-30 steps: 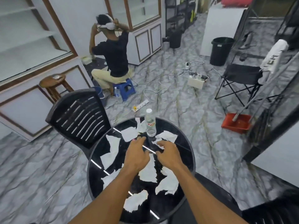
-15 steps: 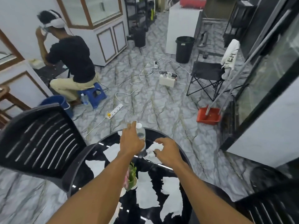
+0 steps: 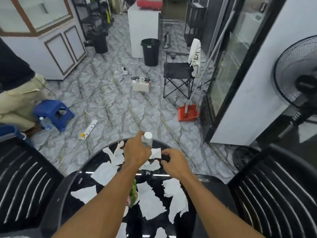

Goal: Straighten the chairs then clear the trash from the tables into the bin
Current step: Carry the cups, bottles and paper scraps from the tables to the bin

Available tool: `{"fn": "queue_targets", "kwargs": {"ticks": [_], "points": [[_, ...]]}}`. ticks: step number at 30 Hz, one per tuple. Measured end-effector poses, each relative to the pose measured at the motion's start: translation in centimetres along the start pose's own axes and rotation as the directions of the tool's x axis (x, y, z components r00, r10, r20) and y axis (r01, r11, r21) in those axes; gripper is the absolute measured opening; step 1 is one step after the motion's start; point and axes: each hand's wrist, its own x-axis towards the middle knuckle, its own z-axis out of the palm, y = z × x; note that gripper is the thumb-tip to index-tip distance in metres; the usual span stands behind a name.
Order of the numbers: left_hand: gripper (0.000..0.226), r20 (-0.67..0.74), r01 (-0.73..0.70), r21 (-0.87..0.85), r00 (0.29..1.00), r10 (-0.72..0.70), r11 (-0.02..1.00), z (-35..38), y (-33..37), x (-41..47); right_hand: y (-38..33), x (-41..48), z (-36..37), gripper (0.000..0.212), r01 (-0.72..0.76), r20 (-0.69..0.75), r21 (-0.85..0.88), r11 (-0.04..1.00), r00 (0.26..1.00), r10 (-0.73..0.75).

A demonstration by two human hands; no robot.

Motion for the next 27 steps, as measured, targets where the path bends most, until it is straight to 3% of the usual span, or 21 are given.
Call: {"fn": "queue_targets", "kwargs": {"ticks": [9, 14, 20, 23, 27], "points": [[0.051, 0.094, -0.312, -0.102, 0.942, 0.321, 0.945, 3.0, 13.0, -7.2, 6.7, -9.6, -9.9, 0.041, -0.109, -0.235, 0.043, 0.993, 0.965, 0.116], [0.058, 0.084, -0.477, -0.187, 0.863, 0.498, 0.859, 6.1, 22.8, -15.5, 13.1, -19.9, -18.1, 0.034, -0.172, -0.429, 0.041, 0.984, 0.887, 0.173], [0.05, 0.2, -0.675, -0.261, 0.661, 0.723, 0.69, 12.5, 34.5, -29.0, 21.7, -34.2, -25.0, 0.035, -0.334, -0.595, 0.121, 0.935, 0.73, 0.338], [0.049, 0.3, -0.716, -0.344, 0.53, 0.793, 0.608, 16.1, 39.0, -36.0, 26.3, -41.6, -28.3, 0.027, -0.439, -0.682, 0.179, 0.88, 0.589, 0.433], [0.048, 0.415, -0.708, -0.453, 0.371, 0.831, 0.542, 20.9, 44.1, -44.8, 31.6, -51.2, -31.3, 0.04, -0.563, -0.726, 0.274, 0.779, 0.41, 0.552]]}}
